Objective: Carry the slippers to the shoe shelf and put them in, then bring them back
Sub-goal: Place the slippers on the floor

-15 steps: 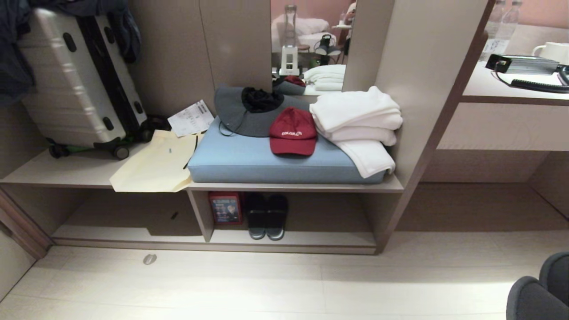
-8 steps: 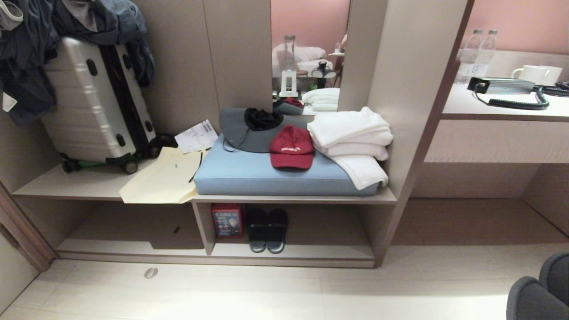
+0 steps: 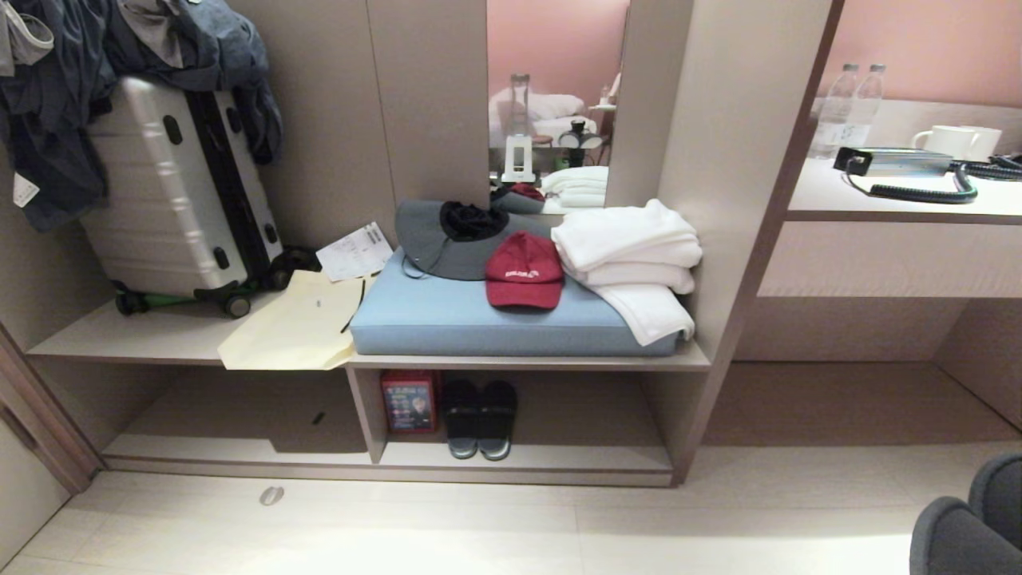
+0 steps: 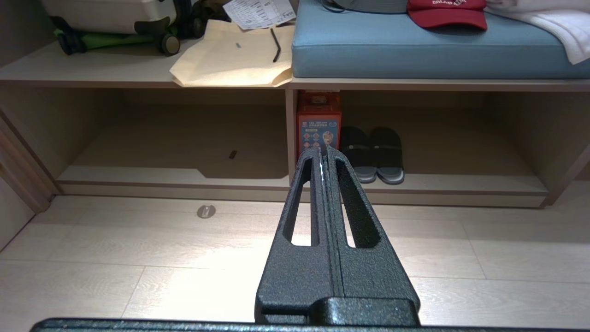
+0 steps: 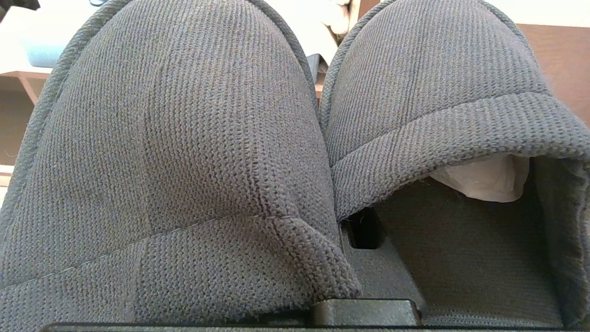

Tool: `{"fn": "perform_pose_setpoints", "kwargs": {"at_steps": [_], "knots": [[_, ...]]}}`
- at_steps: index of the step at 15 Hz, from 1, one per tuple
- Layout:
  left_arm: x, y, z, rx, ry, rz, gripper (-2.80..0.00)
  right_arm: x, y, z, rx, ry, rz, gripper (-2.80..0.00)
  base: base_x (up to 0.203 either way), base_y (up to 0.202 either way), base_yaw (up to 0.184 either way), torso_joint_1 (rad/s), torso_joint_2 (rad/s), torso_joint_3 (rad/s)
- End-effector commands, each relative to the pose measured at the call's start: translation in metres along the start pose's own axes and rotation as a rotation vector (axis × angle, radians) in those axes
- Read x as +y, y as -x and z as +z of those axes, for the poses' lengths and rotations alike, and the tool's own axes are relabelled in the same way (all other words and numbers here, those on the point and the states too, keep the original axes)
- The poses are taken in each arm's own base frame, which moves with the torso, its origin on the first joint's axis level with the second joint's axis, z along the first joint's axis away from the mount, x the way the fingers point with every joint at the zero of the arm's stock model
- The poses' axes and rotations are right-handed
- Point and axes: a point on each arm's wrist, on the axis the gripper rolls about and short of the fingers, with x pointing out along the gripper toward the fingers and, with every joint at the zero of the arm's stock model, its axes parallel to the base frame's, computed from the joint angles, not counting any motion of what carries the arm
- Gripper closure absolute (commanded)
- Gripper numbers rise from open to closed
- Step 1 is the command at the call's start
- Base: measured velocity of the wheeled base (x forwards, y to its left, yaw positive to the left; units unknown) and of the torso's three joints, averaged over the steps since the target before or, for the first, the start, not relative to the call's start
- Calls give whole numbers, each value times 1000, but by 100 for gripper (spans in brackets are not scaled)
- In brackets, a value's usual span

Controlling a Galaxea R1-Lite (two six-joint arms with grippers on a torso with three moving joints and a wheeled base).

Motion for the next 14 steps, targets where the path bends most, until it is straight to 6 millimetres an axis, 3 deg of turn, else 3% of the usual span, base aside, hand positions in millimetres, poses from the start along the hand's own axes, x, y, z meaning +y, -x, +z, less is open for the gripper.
{"fn": "perform_pose_setpoints", "kwargs": {"at_steps": [1,7,14], "knots": [[0,0,0,0,2,1,0,0,0,0,2,0,1,0,0,0,0,0,0,0],[0,0,0,2,0,1,0,0,0,0,2,0,2,0,1,-28,4,1,2,2],[0,0,0,2,-3,1,0,0,0,0,2,0,2,0,0,-194,3,4,3,3]]}}
